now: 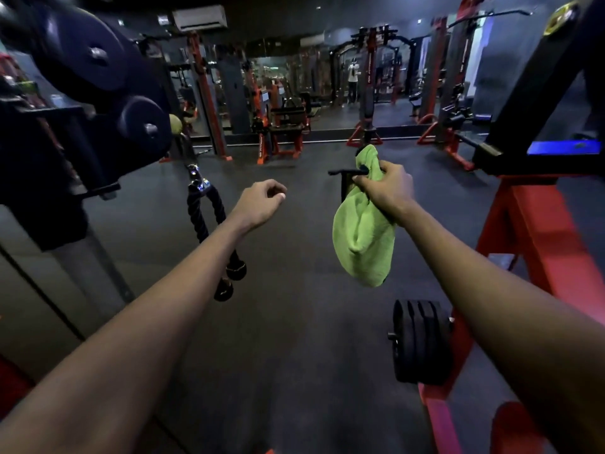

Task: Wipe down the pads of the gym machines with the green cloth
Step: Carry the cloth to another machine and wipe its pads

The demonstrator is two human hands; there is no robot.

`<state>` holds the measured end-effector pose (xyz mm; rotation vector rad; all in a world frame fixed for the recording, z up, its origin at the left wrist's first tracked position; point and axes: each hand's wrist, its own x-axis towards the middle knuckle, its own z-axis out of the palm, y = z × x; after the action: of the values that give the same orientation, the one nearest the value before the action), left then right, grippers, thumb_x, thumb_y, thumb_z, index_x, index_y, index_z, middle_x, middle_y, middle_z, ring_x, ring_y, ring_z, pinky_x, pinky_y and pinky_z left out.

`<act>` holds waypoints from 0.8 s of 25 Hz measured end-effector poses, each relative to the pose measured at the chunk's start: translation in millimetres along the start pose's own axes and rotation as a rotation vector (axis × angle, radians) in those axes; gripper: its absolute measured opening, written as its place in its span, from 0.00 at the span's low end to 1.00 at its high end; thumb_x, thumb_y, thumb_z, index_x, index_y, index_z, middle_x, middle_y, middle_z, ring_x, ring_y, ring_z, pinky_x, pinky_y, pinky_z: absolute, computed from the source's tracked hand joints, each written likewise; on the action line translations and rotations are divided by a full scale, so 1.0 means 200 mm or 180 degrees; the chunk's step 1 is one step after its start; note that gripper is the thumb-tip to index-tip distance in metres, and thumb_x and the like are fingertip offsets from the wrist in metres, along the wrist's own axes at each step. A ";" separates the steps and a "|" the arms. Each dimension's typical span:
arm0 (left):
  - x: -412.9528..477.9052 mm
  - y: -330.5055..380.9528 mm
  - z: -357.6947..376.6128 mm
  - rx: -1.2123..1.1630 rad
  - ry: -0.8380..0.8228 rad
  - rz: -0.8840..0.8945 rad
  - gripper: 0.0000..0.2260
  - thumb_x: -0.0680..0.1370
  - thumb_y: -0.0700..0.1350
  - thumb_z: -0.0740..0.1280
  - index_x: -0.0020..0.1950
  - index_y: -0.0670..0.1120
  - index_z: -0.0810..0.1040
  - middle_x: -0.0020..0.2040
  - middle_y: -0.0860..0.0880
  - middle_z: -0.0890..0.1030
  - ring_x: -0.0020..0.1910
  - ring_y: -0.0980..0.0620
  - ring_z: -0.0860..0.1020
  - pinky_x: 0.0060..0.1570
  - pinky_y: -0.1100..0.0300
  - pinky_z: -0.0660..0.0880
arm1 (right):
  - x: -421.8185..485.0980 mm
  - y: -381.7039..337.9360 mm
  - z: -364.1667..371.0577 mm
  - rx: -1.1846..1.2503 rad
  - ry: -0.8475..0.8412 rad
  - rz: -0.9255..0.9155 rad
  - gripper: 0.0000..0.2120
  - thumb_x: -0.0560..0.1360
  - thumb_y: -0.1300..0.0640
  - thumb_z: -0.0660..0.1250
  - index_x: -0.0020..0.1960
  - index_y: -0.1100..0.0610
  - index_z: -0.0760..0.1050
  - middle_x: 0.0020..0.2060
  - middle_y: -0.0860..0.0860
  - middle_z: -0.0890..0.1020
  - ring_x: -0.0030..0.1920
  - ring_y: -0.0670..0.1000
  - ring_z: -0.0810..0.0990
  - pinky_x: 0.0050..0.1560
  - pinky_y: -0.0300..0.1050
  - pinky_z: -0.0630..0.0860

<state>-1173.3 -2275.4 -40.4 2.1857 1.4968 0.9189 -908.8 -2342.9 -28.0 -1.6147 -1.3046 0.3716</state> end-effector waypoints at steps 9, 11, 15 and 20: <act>0.64 -0.31 0.11 -0.0045 -0.0045 -0.0013 0.11 0.80 0.45 0.65 0.61 0.49 0.81 0.56 0.52 0.82 0.56 0.55 0.78 0.56 0.63 0.70 | 0.62 0.12 0.38 -0.0012 0.0004 0.0055 0.16 0.76 0.49 0.75 0.61 0.52 0.81 0.45 0.48 0.81 0.50 0.50 0.81 0.52 0.42 0.75; 0.78 -0.37 0.13 -0.0027 -0.0024 -0.0050 0.11 0.80 0.45 0.65 0.60 0.49 0.82 0.56 0.52 0.83 0.56 0.54 0.78 0.56 0.63 0.71 | 0.77 0.16 0.46 -0.0042 0.0022 0.0034 0.17 0.75 0.47 0.75 0.61 0.52 0.82 0.45 0.48 0.82 0.51 0.50 0.80 0.52 0.41 0.73; 1.04 -0.49 0.17 0.0053 0.0076 -0.0205 0.10 0.79 0.45 0.66 0.58 0.48 0.82 0.55 0.51 0.83 0.55 0.54 0.79 0.54 0.63 0.70 | 1.08 0.23 0.63 -0.0017 -0.0093 0.0044 0.19 0.75 0.47 0.75 0.64 0.51 0.81 0.47 0.47 0.82 0.48 0.47 0.78 0.50 0.40 0.72; 1.36 -0.66 0.19 0.0168 0.0255 -0.0577 0.10 0.78 0.46 0.66 0.58 0.48 0.82 0.55 0.50 0.83 0.56 0.51 0.79 0.52 0.63 0.69 | 1.45 0.28 0.90 -0.0009 -0.0400 -0.0143 0.17 0.74 0.46 0.76 0.60 0.49 0.82 0.46 0.48 0.84 0.49 0.50 0.82 0.48 0.40 0.77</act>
<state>-1174.8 -1971.2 -60.4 2.0291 1.7423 0.9252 -901.0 -1997.8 -63.5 -1.5828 -1.4339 0.4498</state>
